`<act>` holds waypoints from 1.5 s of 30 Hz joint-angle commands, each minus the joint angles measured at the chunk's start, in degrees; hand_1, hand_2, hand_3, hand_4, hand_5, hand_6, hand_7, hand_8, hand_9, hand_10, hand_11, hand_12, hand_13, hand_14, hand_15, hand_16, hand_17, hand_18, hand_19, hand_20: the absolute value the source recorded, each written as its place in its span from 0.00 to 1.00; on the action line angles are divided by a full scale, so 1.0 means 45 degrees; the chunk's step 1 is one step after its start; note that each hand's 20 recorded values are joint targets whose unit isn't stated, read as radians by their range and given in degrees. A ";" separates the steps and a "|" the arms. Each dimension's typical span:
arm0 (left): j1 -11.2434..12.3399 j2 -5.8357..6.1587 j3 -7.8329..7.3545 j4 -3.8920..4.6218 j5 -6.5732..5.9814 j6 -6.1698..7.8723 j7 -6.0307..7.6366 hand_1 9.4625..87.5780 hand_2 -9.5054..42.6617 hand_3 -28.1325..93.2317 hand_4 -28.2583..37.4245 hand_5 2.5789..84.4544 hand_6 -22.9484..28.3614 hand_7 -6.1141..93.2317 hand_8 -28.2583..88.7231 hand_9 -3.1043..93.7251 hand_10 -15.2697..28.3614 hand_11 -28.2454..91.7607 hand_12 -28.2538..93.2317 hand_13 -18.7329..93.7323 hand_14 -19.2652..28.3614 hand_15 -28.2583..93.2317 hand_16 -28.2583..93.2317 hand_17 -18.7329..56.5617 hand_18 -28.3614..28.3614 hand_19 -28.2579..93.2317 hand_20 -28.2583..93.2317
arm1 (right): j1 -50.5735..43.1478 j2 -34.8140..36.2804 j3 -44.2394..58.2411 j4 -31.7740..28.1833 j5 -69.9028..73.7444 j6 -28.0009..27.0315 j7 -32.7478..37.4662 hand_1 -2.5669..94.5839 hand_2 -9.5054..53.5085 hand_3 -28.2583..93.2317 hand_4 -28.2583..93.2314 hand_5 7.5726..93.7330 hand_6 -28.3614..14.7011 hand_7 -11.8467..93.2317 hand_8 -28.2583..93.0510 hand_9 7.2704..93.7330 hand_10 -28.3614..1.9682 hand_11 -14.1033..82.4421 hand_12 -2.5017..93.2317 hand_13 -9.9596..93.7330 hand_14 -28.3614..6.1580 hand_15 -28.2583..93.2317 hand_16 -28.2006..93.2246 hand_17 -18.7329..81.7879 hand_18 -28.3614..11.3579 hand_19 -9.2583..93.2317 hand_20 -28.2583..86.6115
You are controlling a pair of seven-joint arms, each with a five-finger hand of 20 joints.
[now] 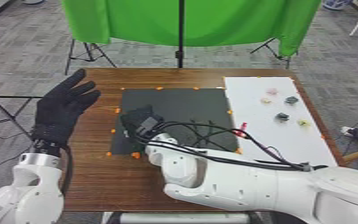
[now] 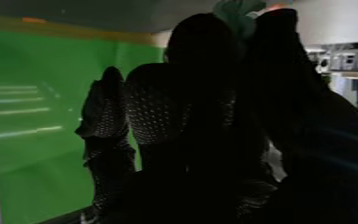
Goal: Arrange flowers
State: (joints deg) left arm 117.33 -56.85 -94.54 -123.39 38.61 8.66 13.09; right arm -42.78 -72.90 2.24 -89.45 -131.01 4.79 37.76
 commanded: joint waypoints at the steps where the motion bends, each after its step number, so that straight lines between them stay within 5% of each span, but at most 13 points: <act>1: 0.0128 -0.0187 -0.0011 0.0063 0.0074 -0.0137 -0.0221 0.20 0.34 0.87 0.06 0.46 0.64 0.16 0.16 0.41 0.84 0.43 0.32 0.40 1.00 0.66 0.16 0.14 1.00 0.74 0.28 | 0.0026 0.0052 0.0109 -0.0051 0.0143 0.0037 -0.0405 0.50 0.00 0.75 0.00 0.78 0.76 0.24 0.18 0.90 0.63 0.59 0.25 0.81 0.61 0.83 0.42 0.49 0.09 0.90 0.60; 10: 0.0065 -0.0213 0.0070 0.0111 0.0065 -0.0202 -0.0427 0.19 0.35 0.87 0.04 0.46 0.64 0.16 0.17 0.41 0.84 0.43 0.32 0.40 1.00 0.66 0.16 0.14 1.00 0.74 0.28 | 0.0007 -0.0011 0.0057 -0.0053 -0.0108 -0.0078 0.0116 0.48 0.00 0.73 0.00 0.77 0.76 0.24 0.13 0.89 0.62 0.60 0.24 0.79 0.59 0.85 0.41 0.48 0.08 0.90 0.61; 15: 0.0211 -0.0018 0.0070 0.0051 -0.0038 0.0017 -0.0205 0.19 0.35 0.87 0.04 0.46 0.64 0.16 0.17 0.41 0.84 0.43 0.32 0.40 1.00 0.66 0.15 0.14 1.00 0.74 0.28 | 0.0017 -0.0001 0.0078 -0.0049 -0.0099 -0.0211 0.0090 0.45 0.00 0.76 0.00 0.73 0.74 0.24 0.13 0.87 0.60 0.62 0.24 0.79 0.58 0.86 0.41 0.48 0.08 0.90 0.62; 21: 0.0103 -0.0146 0.0162 0.0101 0.0031 -0.0046 -0.0465 0.19 0.35 0.87 0.05 0.46 0.64 0.16 0.17 0.41 0.84 0.43 0.32 0.40 1.00 0.66 0.15 0.14 1.00 0.74 0.28 | -0.0203 -0.0008 0.0302 -0.0156 -0.0101 -0.0317 0.0057 0.46 0.00 0.76 0.00 0.71 0.73 0.24 0.13 0.86 0.60 0.62 0.24 0.78 0.58 0.86 0.41 0.48 0.08 0.90 0.62; 24: 0.0691 0.0137 0.0040 -0.0187 -0.0196 0.0370 0.0011 0.19 0.35 0.87 0.05 0.46 0.64 0.16 0.17 0.41 0.84 0.43 0.32 0.40 1.00 0.66 0.15 0.14 1.00 0.74 0.28 | -0.0409 -0.0088 0.0604 -0.0215 -0.0142 -0.0331 -0.0460 0.46 0.00 0.76 0.00 0.71 0.72 0.24 0.13 0.85 0.59 0.63 0.24 0.78 0.57 0.86 0.41 0.48 0.07 0.90 0.62; 25: 0.0659 0.0153 0.0041 -0.0153 -0.0183 0.0320 0.0057 0.19 0.35 0.87 0.05 0.47 0.64 0.16 0.16 0.41 0.84 0.43 0.32 0.40 1.00 0.66 0.15 0.14 1.00 0.74 0.28 | -0.0255 -0.0040 0.0495 -0.0318 0.0054 -0.0207 -0.0330 0.46 0.00 0.76 0.00 0.70 0.72 0.24 0.13 0.85 0.59 0.63 0.24 0.78 0.57 0.86 0.41 0.48 0.07 0.90 0.62; 31: 0.0342 -0.0054 0.0155 0.0012 -0.0038 0.0099 -0.0410 0.19 0.34 0.87 0.06 0.46 0.64 0.16 0.17 0.41 0.84 0.43 0.32 0.40 1.00 0.66 0.15 0.14 1.00 0.74 0.29 | -0.0310 0.0032 0.0533 -0.0530 0.0092 -0.0132 -0.0051 0.45 0.00 0.77 0.00 0.69 0.71 0.24 0.13 0.84 0.59 0.63 0.24 0.77 0.57 0.87 0.41 0.47 0.07 0.90 0.62; 36: 0.0672 0.0246 0.0124 -0.0124 -0.0267 0.0375 0.0115 0.20 0.34 0.87 0.06 0.46 0.64 0.16 0.17 0.41 0.84 0.43 0.32 0.40 1.00 0.66 0.15 0.14 1.00 0.74 0.29 | -0.0150 0.0092 0.0419 -0.0642 0.0097 0.0200 -0.0082 0.45 0.00 0.76 0.00 0.66 0.69 0.24 0.13 0.84 0.59 0.63 0.24 0.77 0.57 0.87 0.41 0.47 0.07 0.90 0.62; 42: 0.0771 0.0190 0.0067 -0.0140 -0.0249 0.0359 0.0061 0.20 0.34 0.87 0.07 0.46 0.64 0.16 0.16 0.41 0.84 0.43 0.32 0.40 1.00 0.67 0.15 0.14 1.00 0.74 0.29 | -0.0158 0.0065 0.0594 -0.0648 0.0181 0.0357 -0.0017 0.44 0.00 0.75 0.00 0.63 0.67 0.23 0.13 0.83 0.58 0.64 0.24 0.77 0.55 0.87 0.41 0.47 0.07 0.90 0.62; 45: 0.1041 0.0358 0.0051 -0.0237 -0.0429 0.0563 0.0499 0.20 0.34 0.87 0.07 0.46 0.64 0.16 0.16 0.41 0.84 0.43 0.32 0.40 1.00 0.67 0.15 0.14 1.00 0.74 0.29 | -0.0201 0.0036 0.0765 -0.0656 0.0116 0.0431 -0.0216 0.43 0.00 0.75 0.00 0.61 0.66 0.23 0.13 0.83 0.58 0.64 0.24 0.77 0.55 0.87 0.41 0.47 0.06 0.90 0.62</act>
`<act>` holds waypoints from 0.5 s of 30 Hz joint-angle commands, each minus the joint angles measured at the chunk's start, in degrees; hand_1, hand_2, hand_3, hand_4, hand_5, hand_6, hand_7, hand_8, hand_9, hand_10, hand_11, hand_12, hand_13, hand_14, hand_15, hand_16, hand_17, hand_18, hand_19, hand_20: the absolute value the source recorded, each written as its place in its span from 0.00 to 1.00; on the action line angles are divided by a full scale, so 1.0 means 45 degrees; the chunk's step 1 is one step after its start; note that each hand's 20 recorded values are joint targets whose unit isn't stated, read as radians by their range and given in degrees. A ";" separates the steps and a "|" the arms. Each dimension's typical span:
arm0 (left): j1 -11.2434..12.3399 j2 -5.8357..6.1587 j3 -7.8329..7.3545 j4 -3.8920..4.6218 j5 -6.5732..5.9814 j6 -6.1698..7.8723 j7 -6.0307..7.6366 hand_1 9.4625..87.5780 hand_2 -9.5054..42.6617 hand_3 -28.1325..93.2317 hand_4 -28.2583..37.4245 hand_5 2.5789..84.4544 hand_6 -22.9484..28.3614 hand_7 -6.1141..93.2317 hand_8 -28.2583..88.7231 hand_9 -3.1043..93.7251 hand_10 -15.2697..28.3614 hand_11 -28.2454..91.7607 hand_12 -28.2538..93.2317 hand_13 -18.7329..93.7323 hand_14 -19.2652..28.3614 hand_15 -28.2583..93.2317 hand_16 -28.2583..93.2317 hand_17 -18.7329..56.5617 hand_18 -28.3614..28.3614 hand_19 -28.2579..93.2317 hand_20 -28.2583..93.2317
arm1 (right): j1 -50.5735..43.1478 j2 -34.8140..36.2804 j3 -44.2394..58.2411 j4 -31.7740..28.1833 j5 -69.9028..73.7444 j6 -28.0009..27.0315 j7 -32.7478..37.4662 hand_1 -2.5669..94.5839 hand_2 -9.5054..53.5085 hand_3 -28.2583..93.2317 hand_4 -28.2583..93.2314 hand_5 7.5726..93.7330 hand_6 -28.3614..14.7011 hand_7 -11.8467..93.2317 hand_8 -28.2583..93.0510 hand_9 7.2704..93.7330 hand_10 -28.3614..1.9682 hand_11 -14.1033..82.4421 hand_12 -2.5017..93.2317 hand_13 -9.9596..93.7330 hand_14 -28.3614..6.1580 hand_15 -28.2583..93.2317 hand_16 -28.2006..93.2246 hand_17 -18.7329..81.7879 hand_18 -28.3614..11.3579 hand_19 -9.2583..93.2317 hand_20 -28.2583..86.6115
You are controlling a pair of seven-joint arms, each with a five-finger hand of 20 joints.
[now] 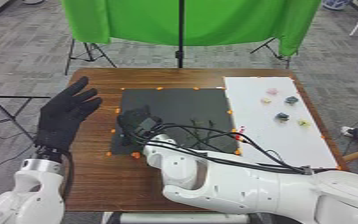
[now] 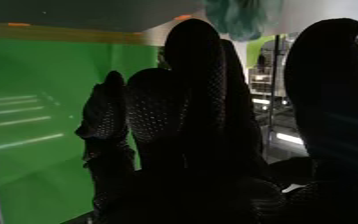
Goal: Arrange flowers
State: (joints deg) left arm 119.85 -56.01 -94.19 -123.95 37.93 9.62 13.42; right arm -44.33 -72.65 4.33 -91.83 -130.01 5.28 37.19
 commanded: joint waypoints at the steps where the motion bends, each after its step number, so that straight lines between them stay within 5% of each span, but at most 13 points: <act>1: 0.0634 0.0221 -0.0049 -0.0168 -0.0352 0.0456 0.0624 0.20 0.34 0.87 0.06 0.46 0.64 0.16 0.16 0.41 0.84 0.43 0.32 0.40 1.00 0.67 0.15 0.14 1.00 0.74 0.29 | 0.0097 -0.0012 0.0399 -0.0184 -0.0063 0.0389 -0.0114 0.43 0.00 0.75 0.00 0.61 0.66 0.23 0.14 0.83 0.58 0.65 0.24 0.77 0.56 0.87 0.41 0.47 0.06 0.90 0.62; 6: 0.1206 -0.0140 -0.0399 -0.0320 -0.0367 0.0487 0.0727 0.20 0.34 0.87 0.06 0.46 0.64 0.16 0.16 0.41 0.84 0.43 0.32 0.40 1.00 0.67 0.15 0.14 1.00 0.74 0.29 | -0.0452 0.0676 0.1558 -0.0946 0.0362 0.0819 -0.0071 0.42 0.00 0.75 0.00 0.59 0.65 0.23 0.14 0.81 0.57 0.65 0.23 0.76 0.55 0.87 0.41 0.47 0.06 0.90 0.62; 15: 0.2341 -0.0113 -0.0841 -0.0581 -0.0754 0.0849 0.1448 0.19 0.34 0.87 0.05 0.46 0.64 0.16 0.16 0.41 0.84 0.43 0.32 0.40 1.00 0.66 0.15 0.14 1.00 0.73 0.29 | -0.1810 0.4446 0.4684 -0.3197 0.1451 0.1876 0.0651 0.38 0.00 0.77 0.00 0.57 0.63 0.23 0.14 0.75 0.51 0.52 0.19 0.71 0.49 0.82 0.37 0.44 0.05 0.85 0.59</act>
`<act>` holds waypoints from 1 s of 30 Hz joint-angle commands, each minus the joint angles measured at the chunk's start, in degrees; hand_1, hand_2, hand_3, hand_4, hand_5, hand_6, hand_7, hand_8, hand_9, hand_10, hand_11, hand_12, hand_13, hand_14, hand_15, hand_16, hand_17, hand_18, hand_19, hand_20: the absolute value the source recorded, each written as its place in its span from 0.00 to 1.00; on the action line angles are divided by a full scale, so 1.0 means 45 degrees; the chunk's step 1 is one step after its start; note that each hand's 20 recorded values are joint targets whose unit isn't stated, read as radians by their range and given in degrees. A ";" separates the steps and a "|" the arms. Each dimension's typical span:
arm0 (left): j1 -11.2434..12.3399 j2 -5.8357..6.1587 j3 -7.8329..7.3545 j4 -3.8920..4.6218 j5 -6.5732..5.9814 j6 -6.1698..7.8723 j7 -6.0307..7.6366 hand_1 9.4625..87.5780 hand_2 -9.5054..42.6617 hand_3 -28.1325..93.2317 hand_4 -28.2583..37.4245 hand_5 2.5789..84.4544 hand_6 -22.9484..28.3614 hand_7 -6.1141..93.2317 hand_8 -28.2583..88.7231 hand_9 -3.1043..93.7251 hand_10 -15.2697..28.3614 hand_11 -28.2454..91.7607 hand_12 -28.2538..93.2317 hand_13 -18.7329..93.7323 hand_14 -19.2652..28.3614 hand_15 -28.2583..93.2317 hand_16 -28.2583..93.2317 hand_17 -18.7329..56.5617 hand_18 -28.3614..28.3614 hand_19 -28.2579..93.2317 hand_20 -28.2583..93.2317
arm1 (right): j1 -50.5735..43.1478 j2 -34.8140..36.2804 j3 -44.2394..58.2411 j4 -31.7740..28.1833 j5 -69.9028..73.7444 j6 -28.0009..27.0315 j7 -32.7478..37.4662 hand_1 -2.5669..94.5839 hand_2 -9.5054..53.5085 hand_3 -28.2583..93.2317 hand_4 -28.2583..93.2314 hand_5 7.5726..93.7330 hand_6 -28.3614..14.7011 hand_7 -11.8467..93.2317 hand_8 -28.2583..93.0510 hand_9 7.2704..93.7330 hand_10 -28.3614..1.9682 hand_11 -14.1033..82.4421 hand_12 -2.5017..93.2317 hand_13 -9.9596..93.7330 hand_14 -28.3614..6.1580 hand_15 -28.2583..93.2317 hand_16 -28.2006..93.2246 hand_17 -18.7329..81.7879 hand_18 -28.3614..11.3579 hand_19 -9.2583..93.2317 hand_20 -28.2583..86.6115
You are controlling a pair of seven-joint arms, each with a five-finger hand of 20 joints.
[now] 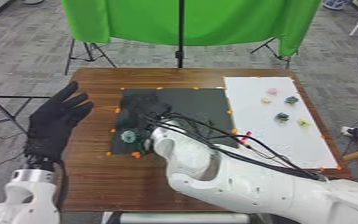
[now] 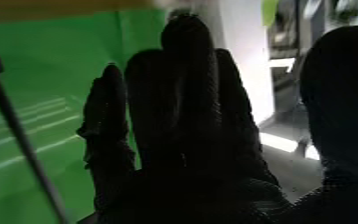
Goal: Arrange flowers
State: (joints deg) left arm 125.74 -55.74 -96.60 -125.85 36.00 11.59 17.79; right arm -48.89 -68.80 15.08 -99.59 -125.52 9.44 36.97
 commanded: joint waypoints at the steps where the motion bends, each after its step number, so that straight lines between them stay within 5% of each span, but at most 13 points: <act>1: 0.1171 -0.0103 -0.0353 -0.0176 -0.0367 0.0451 0.0609 0.19 0.34 0.87 0.05 0.46 0.64 0.16 0.16 0.41 0.84 0.43 0.32 0.40 1.00 0.66 0.15 0.14 1.00 0.73 0.29 | -0.1104 0.4097 0.2750 -0.1729 0.0561 0.0888 0.0773 0.38 0.00 0.77 0.00 0.57 0.63 0.23 0.14 0.75 0.50 0.51 0.19 0.71 0.49 0.82 0.37 0.44 0.05 0.85 0.59; 5: 0.1443 -0.0102 -0.0422 -0.0276 -0.0350 0.0435 0.0825 0.19 0.35 0.87 0.05 0.47 0.64 0.16 0.16 0.41 0.84 0.43 0.32 0.40 1.00 0.66 0.15 0.14 1.00 0.73 0.29 | -0.2250 0.6169 0.4011 -0.2390 0.0669 0.1213 0.1200 0.38 0.00 0.79 0.00 0.58 0.63 0.23 0.13 0.74 0.49 0.48 0.19 0.70 0.49 0.81 0.36 0.43 0.04 0.84 0.59; 8: 0.1400 -0.0174 -0.0390 -0.0260 -0.0355 0.0393 0.0720 0.19 0.35 0.86 0.05 0.47 0.63 0.16 0.16 0.41 0.84 0.43 0.32 0.40 1.00 0.66 0.15 0.14 1.00 0.73 0.29 | -0.3121 0.7162 0.5006 -0.2477 0.0599 0.1083 0.1745 0.38 0.00 0.79 0.00 0.59 0.65 0.23 0.13 0.74 0.49 0.47 0.19 0.70 0.48 0.80 0.36 0.43 0.04 0.85 0.59; 11: 0.1486 -0.0050 -0.0307 -0.0311 -0.0425 0.0453 0.1001 0.19 0.35 0.86 0.05 0.47 0.63 0.16 0.16 0.41 0.84 0.43 0.32 0.40 1.00 0.66 0.15 0.14 1.00 0.73 0.29 | -0.4259 0.8096 0.6061 -0.2461 0.0707 0.1185 0.2232 0.39 0.00 0.79 0.00 0.59 0.65 0.23 0.13 0.74 0.48 0.46 0.19 0.70 0.48 0.80 0.36 0.43 0.04 0.84 0.59; 14: 0.1525 -0.0183 -0.0382 -0.0333 -0.0278 0.0219 0.0794 0.18 0.35 0.86 0.04 0.47 0.63 0.16 0.16 0.41 0.84 0.43 0.32 0.40 1.00 0.66 0.15 0.14 1.00 0.73 0.29 | -0.5218 0.8738 0.6772 -0.2190 0.0380 0.1276 0.2672 0.38 0.00 0.79 0.00 0.59 0.66 0.23 0.13 0.73 0.48 0.45 0.19 0.70 0.47 0.80 0.36 0.42 0.04 0.83 0.58; 30: 0.1536 -0.0362 -0.0197 -0.0275 -0.0235 0.0247 0.0788 0.18 0.34 0.87 0.02 0.46 0.64 0.16 0.17 0.41 0.83 0.43 0.32 0.40 1.00 0.66 0.16 0.14 1.00 0.73 0.29 | -0.4544 0.8553 0.5443 -0.0297 -0.0015 0.0171 0.3574 0.39 0.00 0.82 0.00 0.53 0.69 0.24 0.13 0.65 0.46 0.41 0.18 0.67 0.48 0.79 0.35 0.41 0.04 0.82 0.57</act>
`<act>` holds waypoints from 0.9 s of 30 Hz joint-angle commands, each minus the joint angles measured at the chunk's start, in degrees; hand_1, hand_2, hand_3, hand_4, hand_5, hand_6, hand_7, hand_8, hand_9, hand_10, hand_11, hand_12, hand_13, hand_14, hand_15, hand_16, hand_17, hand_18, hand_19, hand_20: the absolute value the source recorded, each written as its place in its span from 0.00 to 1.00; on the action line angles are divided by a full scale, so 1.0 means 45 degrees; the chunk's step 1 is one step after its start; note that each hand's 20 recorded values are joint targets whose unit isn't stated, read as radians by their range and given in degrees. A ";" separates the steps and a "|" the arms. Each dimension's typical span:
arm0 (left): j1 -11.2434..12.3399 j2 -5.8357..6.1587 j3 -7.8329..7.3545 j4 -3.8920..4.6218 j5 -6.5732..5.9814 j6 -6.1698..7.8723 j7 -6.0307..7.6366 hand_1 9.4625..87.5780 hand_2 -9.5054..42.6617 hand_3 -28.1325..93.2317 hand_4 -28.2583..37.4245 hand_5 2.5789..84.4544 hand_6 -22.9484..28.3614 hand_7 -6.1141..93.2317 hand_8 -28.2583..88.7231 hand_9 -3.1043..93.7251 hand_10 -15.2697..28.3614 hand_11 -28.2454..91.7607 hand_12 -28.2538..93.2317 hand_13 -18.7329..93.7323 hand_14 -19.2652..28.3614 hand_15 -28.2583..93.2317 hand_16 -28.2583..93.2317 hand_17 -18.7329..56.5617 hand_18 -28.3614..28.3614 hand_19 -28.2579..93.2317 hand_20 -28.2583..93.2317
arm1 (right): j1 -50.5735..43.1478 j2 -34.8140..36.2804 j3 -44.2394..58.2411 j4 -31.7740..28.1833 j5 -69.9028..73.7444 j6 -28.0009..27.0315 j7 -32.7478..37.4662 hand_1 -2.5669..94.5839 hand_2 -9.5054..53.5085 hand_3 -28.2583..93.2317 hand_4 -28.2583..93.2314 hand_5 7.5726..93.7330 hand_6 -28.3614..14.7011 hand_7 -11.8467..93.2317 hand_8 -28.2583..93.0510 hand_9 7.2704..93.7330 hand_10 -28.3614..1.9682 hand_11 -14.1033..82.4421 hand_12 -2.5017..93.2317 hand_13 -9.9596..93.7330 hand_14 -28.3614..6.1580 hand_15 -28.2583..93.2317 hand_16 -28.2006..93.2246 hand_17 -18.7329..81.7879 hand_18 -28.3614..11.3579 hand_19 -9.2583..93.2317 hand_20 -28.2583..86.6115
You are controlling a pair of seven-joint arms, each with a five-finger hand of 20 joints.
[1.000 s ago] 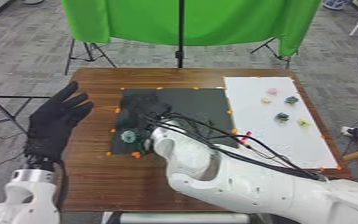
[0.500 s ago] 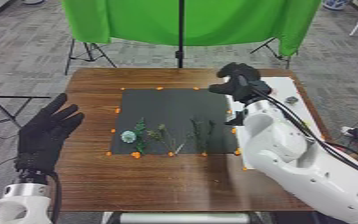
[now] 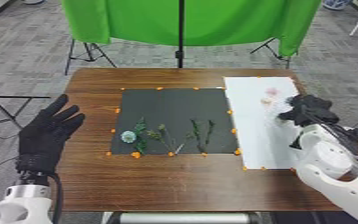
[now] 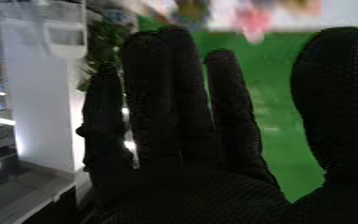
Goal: Arrange flowers
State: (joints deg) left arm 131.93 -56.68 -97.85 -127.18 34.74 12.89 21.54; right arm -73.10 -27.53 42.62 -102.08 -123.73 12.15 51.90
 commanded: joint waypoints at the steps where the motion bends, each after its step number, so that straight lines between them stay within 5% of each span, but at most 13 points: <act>1: 0.0141 -0.0200 0.0065 0.0026 0.0062 -0.0058 -0.0073 0.18 0.34 0.87 0.02 0.46 0.64 0.16 0.17 0.41 0.83 0.43 0.32 0.40 1.00 0.66 0.16 0.14 1.00 0.73 0.29 | 0.1111 -0.0633 -0.1068 0.0382 -0.0429 -0.0124 0.0348 0.39 0.00 0.82 0.00 0.53 0.69 0.24 0.13 0.65 0.46 0.41 0.18 0.67 0.48 0.79 0.35 0.41 0.03 0.82 0.57; 6: 0.0075 -0.0332 0.0018 0.0050 0.0125 -0.0126 -0.0257 0.18 0.34 0.87 0.02 0.46 0.64 0.16 0.17 0.41 0.83 0.43 0.32 0.40 1.00 0.66 0.16 0.14 1.00 0.73 0.29 | 0.2028 -0.0847 -0.2357 0.0867 -0.0943 -0.0397 0.0488 0.42 0.00 0.81 0.00 0.55 0.71 0.25 0.13 0.68 0.48 0.42 0.18 0.69 0.49 0.79 0.34 0.41 0.02 0.83 0.58; 16: 0.0124 -0.0180 0.0028 0.0030 0.0002 0.0032 -0.0142 0.18 0.34 0.87 0.02 0.46 0.64 0.16 0.17 0.41 0.84 0.43 0.32 0.40 1.00 0.66 0.16 0.14 1.00 0.73 0.29 | 0.2386 -0.1259 -0.2975 0.1424 -0.0080 -0.1157 0.0721 0.47 0.00 0.82 0.00 0.67 0.75 0.25 0.12 0.77 0.53 0.42 0.19 0.74 0.54 0.78 0.36 0.43 0.02 0.84 0.58; 22: 0.0227 -0.0114 0.0008 -0.0067 -0.0094 0.0172 -0.0084 0.18 0.34 0.87 0.03 0.46 0.64 0.16 0.17 0.41 0.84 0.43 0.32 0.40 1.00 0.66 0.16 0.14 1.00 0.73 0.29 | 0.2119 -0.1294 -0.3144 0.1537 -0.0987 -0.0913 0.0609 0.61 0.00 0.77 0.00 0.84 0.74 0.25 0.22 0.95 0.71 0.24 0.33 0.82 0.68 0.72 0.44 0.48 0.13 0.87 0.58; 27: 0.0397 -0.0068 -0.0119 -0.0127 -0.0046 0.0191 -0.0106 0.18 0.34 0.87 0.03 0.46 0.64 0.16 0.17 0.41 0.84 0.43 0.32 0.40 1.00 0.66 0.16 0.14 1.00 0.73 0.29 | 0.1360 -0.1000 -0.2194 0.0530 -0.1722 0.0079 0.0315 0.65 0.00 0.78 0.00 0.93 0.74 0.27 0.24 1.00 0.75 0.28 0.34 0.89 0.77 0.70 0.47 0.52 0.22 0.90 0.57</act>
State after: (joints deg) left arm 132.06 -57.17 -97.80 -127.26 34.69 13.02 21.41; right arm -62.05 -33.23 29.41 -95.57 -127.57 8.08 54.51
